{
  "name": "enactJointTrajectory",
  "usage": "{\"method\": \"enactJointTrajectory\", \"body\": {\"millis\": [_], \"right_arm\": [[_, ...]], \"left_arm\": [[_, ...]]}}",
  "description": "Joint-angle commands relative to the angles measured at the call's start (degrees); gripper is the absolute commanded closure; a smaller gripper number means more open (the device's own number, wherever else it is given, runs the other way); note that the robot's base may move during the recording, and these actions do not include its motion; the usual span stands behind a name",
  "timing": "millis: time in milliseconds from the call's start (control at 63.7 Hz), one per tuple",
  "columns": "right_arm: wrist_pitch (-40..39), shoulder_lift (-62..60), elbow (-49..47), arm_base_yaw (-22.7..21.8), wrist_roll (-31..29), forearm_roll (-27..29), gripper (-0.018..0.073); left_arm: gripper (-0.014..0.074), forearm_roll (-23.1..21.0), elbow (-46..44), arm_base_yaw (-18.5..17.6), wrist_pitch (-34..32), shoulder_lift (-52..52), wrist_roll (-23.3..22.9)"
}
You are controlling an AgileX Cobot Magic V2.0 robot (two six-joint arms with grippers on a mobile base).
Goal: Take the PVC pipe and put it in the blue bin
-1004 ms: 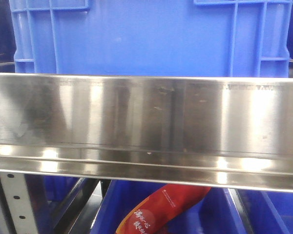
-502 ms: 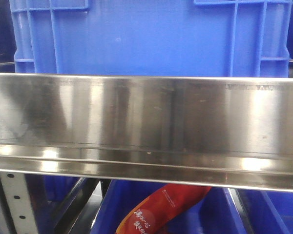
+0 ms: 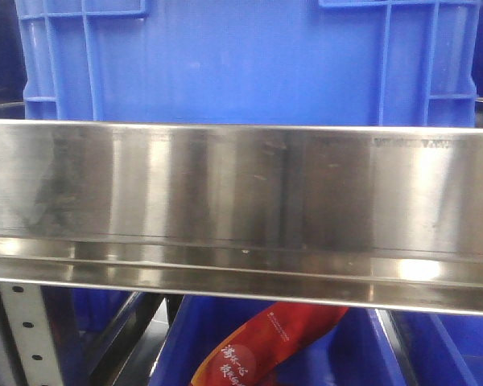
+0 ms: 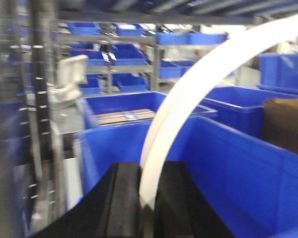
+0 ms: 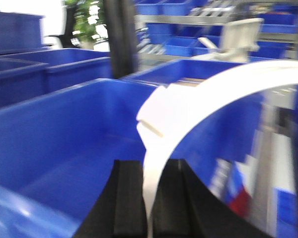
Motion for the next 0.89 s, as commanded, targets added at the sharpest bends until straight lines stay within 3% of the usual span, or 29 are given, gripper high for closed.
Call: {"method": "enactJointTrajectory", "body": {"millis": [0, 141, 377, 471, 581, 628, 722, 879], "right_arm": [[-2.3, 6.5, -5.3, 3.3, -1.1, 0.2, 0.0727], [-2.3, 17.9, -13.6, 7.9, -1.1, 0.2, 0.0727], [0.2, 30.8, -21.8, 10.2, -1.1, 0.2, 0.0697], [3.4, 33.2, -23.5, 10.2, -1.1, 0.2, 0.0534], [4.3, 34.0, -23.8, 10.2, -1.1, 0.2, 0.0268], [4.9, 34.0, -23.8, 10.2, -1.1, 0.2, 0.0203], [5.0, 33.4, -23.8, 10.2, -1.1, 0.2, 0.0164], [4.7, 30.3, -23.8, 10.2, -1.1, 0.2, 0.0209]], "left_arm": [[0.0707, 0.7, -5.5, -1.9, -2.3, 6.6, 0.1], [0.0707, 0.7, -15.0, -2.1, -2.4, 16.3, 0.1], [0.0698, 0.6, -21.7, -2.3, -1.2, 26.9, 0.1], [0.0586, 0.6, -21.8, -2.3, -0.3, 28.5, 0.1], [0.0389, 0.6, -21.8, -2.3, 1.7, 29.0, 0.1], [0.0315, 0.6, -21.8, -2.3, 1.7, 29.0, 0.1], [0.0239, 0.6, -21.8, -2.3, 0.7, 28.8, 0.1], [0.0240, 0.4, -22.0, -2.3, -1.0, 26.9, 0.1]]}}
